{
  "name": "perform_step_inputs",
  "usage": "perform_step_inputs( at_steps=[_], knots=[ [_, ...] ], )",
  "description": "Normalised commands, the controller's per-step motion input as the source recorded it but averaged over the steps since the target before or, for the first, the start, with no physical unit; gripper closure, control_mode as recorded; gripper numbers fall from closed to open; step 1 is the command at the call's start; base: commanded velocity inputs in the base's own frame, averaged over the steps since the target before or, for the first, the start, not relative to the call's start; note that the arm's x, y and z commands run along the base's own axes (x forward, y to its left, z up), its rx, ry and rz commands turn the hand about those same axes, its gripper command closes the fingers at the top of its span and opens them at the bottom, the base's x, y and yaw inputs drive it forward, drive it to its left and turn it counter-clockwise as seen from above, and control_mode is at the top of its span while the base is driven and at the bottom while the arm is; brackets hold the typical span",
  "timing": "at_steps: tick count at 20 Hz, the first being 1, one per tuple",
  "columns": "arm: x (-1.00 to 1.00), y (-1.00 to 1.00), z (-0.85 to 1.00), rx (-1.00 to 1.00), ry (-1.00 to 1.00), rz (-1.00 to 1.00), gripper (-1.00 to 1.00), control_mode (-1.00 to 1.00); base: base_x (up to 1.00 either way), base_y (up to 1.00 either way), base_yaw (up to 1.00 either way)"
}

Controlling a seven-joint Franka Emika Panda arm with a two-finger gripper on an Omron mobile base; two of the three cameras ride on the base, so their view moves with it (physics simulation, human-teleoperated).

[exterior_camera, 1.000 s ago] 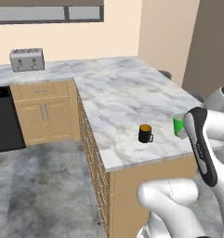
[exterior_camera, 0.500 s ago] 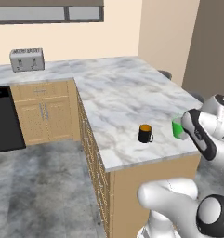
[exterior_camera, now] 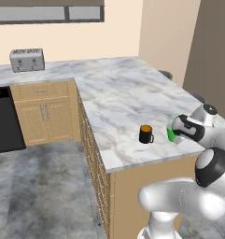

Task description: Clear the mugs and bowl far away from the sink.

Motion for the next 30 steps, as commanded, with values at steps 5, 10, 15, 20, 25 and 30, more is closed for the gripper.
perform_step_inputs(
  at_steps=[5,10,15,20,25,30],
  knots=[
    [0.56,-0.02,-0.52,0.0,0.0,0.02,1.0,-1.0,0.0,0.0,0.0],
    [0.5,-0.06,-0.34,0.0,0.0,0.03,1.0,-1.0,0.0,0.0,0.0],
    [0.49,-0.03,-0.35,0.0,0.0,0.01,1.0,-1.0,0.0,0.0,0.0],
    [0.21,-0.05,-0.35,0.0,0.0,0.0,-1.0,-1.0,0.0,0.0,0.0],
    [-0.01,0.0,-0.01,0.0,0.01,0.0,-1.0,-1.0,0.0,0.0,0.0],
    [-0.01,0.01,0.78,-0.03,0.01,0.01,-1.0,-1.0,0.0,0.0,0.0]
  ],
)
